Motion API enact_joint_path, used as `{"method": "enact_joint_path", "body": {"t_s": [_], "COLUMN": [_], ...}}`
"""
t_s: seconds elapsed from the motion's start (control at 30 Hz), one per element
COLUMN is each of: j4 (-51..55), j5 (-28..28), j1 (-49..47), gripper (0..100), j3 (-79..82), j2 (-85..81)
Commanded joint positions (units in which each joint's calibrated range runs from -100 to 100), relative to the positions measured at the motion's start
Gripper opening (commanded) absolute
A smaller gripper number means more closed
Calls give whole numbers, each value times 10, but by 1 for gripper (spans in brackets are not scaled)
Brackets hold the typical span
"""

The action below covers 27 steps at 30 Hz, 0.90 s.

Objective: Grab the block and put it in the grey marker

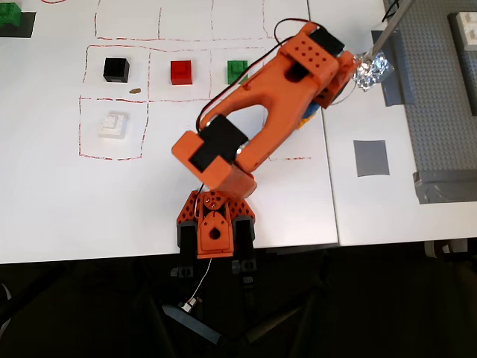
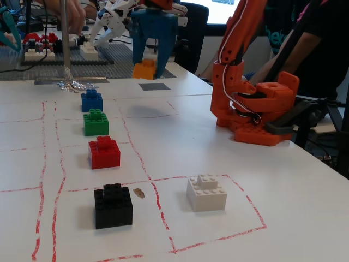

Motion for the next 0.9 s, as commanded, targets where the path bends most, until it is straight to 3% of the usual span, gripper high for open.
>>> {"method": "enact_joint_path", "body": {"t_s": [0.0, 0.13, 0.37, 0.87], "j4": [43, 59, 61, -49], "j5": [95, 184, 287, 374], "j1": [12, 64, 194, 332], "gripper": [0, 0, 0, 0], "j3": [-73, -86, -153, -301], "j2": [-69, -60, 32, 245]}}
